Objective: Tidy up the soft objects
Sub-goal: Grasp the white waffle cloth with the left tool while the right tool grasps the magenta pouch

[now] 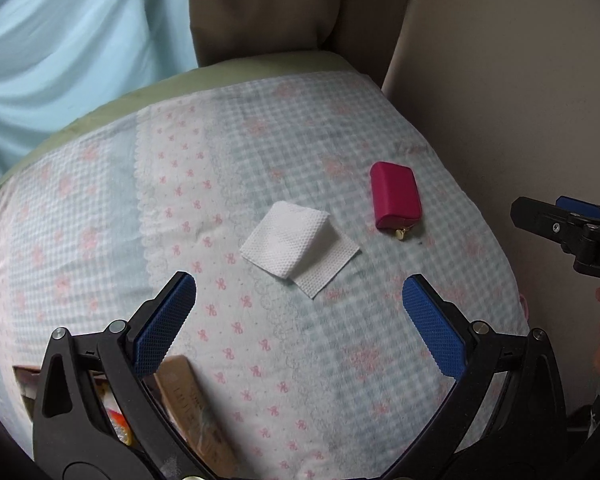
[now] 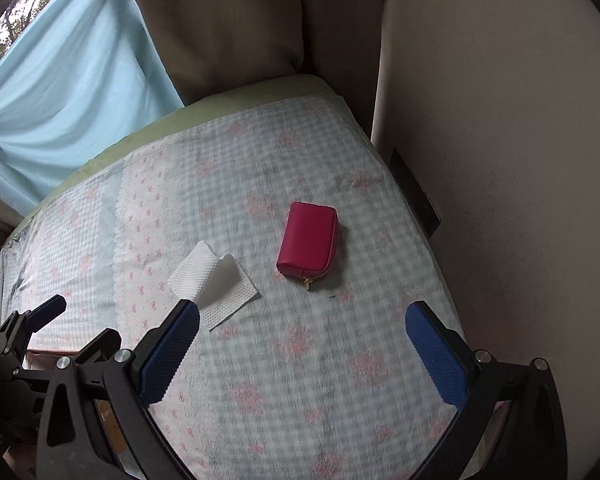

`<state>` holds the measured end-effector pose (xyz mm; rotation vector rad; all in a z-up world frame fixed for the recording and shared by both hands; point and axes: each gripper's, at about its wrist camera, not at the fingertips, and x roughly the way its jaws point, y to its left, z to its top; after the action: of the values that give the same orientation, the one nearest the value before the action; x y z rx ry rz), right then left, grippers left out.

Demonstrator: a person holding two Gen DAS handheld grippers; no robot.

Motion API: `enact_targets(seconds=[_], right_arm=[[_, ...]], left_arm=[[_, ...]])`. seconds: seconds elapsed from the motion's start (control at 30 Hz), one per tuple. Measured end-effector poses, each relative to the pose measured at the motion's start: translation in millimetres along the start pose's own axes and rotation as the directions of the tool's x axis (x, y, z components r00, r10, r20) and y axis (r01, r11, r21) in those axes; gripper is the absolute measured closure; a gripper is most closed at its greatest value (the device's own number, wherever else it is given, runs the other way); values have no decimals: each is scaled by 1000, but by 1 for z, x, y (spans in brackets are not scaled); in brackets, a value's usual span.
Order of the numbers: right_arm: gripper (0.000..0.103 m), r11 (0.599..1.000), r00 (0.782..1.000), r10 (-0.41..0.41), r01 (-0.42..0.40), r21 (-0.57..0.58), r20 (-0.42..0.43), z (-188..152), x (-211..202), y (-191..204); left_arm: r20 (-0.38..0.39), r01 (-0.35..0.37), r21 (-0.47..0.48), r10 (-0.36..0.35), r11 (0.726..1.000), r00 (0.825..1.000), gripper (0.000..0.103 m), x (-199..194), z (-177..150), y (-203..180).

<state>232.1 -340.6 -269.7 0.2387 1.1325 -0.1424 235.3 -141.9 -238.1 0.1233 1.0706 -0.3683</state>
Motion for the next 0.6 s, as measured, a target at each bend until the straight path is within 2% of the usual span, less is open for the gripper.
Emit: enact_targets(seconds=[0.33,0.4,0.53,0.6], right_arm=[[0,996,1000,7,-7,91,-5,23,132,-18],[0,995,1000,6,-5,100,-15,26,153,-18],[0,996,999,-25,27,80,-25,32,184,-11],[3,996,998,-53,56,64,-39,34,197,-7]], left_arm=[[-54,-17,-26,15,1000,998,3,154,4,-4],[-57,-22,-21,21,1000,998,11,176,3,-6],[-65,-39,9,39,999,997,14,209,2,-8],[-71,-47,27,48,999,996,19,221,1,-9]])
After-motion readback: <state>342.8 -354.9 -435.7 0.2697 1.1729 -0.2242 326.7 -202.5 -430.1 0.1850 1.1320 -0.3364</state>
